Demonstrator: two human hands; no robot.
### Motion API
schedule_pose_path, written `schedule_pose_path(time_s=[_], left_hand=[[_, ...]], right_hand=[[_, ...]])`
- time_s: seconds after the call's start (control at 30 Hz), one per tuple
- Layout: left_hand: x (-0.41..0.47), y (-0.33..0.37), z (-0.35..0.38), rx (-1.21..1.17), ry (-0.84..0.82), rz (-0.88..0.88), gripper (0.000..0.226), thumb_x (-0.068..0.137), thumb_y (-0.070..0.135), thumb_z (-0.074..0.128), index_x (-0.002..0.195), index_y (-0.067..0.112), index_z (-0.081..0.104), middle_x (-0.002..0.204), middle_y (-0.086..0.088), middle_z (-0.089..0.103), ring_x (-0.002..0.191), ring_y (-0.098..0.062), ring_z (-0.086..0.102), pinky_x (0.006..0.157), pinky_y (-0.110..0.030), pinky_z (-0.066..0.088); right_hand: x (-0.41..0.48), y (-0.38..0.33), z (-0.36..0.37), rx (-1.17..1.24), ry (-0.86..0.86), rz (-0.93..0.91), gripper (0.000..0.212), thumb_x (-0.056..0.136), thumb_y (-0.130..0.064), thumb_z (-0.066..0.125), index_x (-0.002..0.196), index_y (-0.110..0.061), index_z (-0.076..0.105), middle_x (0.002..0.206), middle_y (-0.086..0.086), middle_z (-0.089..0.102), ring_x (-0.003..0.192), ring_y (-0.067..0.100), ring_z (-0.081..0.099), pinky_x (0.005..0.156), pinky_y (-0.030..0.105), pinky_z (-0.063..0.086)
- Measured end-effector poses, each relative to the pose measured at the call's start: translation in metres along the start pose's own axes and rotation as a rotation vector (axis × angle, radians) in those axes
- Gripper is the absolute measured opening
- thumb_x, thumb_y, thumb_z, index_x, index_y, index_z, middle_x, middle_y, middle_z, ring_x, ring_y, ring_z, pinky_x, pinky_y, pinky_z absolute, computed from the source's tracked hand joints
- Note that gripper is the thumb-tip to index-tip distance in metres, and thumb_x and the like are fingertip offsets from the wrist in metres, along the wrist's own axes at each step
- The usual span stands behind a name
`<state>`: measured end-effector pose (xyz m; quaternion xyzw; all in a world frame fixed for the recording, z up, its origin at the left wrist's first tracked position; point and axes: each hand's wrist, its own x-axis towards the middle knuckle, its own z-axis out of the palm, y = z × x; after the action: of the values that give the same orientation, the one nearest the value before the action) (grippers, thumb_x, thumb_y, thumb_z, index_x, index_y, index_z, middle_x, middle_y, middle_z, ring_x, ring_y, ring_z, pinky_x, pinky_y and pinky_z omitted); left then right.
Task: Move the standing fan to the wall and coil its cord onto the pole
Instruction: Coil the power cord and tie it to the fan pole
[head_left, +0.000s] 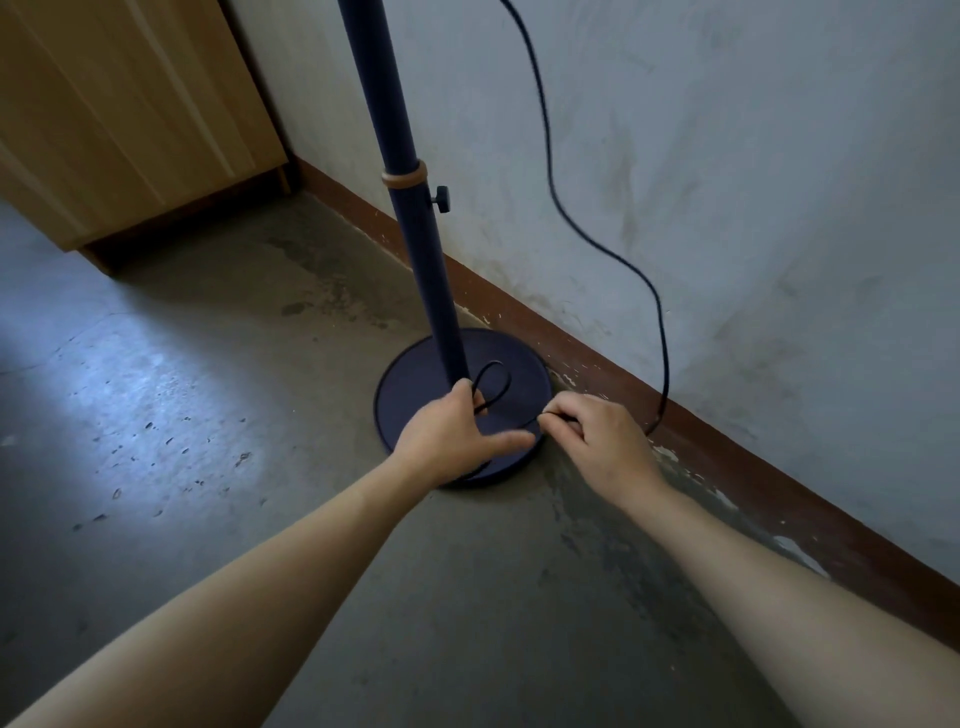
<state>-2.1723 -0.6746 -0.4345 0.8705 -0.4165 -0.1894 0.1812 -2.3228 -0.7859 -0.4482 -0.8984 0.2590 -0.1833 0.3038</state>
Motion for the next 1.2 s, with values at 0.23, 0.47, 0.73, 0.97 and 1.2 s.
schedule_pose_path(time_s=[0.23, 0.47, 0.73, 0.97, 1.2], left_hand=[[-0.011, 0.005, 0.003, 0.392, -0.04, 0.078, 0.034, 0.088, 0.048, 0.057, 0.094, 0.018, 0.043, 0.092, -0.002, 0.065, 0.073, -0.019, 0.059, 0.063, -0.036, 0.052], [-0.012, 0.003, -0.01, -0.12, -0.192, 0.071, 0.031, 0.099, 0.032, 0.042, 0.071, 0.021, 0.048, 0.064, 0.003, 0.055, 0.057, -0.014, 0.052, 0.065, -0.036, 0.047], [-0.015, 0.011, -0.021, -0.692, -0.121, 0.119, 0.034, 0.101, 0.027, 0.038, 0.072, 0.015, 0.05, 0.066, 0.006, 0.053, 0.059, -0.008, 0.048, 0.057, -0.019, 0.046], [-0.018, 0.034, -0.028, -0.96, -0.007, 0.072, 0.028, 0.101, 0.032, 0.038, 0.111, 0.031, 0.064, 0.109, 0.003, 0.065, 0.085, -0.013, 0.06, 0.065, -0.024, 0.052], [-0.019, 0.051, -0.035, -1.35, -0.073, 0.058, 0.033, 0.102, 0.027, 0.033, 0.111, 0.017, 0.063, 0.112, 0.002, 0.069, 0.098, -0.011, 0.064, 0.071, -0.027, 0.046]], right_hand=[[0.001, -0.015, -0.004, 0.03, 0.108, -0.035, 0.02, 0.08, -0.044, 0.063, 0.07, -0.027, 0.064, 0.052, -0.012, 0.049, 0.057, 0.004, 0.051, 0.049, 0.025, 0.039], [0.009, -0.012, -0.016, 0.036, 0.264, -0.048, 0.02, 0.084, -0.044, 0.057, 0.076, -0.029, 0.066, 0.07, -0.016, 0.064, 0.064, -0.001, 0.056, 0.071, 0.029, 0.049], [0.011, -0.008, -0.024, -0.181, 0.392, -0.032, 0.02, 0.089, -0.039, 0.054, 0.091, -0.033, 0.072, 0.087, -0.013, 0.071, 0.1, 0.011, 0.06, 0.103, 0.043, 0.029], [0.013, -0.018, -0.018, -0.242, 0.366, -0.052, 0.026, 0.092, -0.04, 0.043, 0.095, -0.034, 0.068, 0.093, -0.015, 0.071, 0.098, 0.015, 0.051, 0.098, 0.036, 0.027], [0.01, -0.018, -0.012, -0.26, 0.34, -0.133, 0.017, 0.09, -0.026, 0.055, 0.101, -0.027, 0.069, 0.1, -0.01, 0.069, 0.094, 0.022, 0.057, 0.081, 0.036, 0.039]])
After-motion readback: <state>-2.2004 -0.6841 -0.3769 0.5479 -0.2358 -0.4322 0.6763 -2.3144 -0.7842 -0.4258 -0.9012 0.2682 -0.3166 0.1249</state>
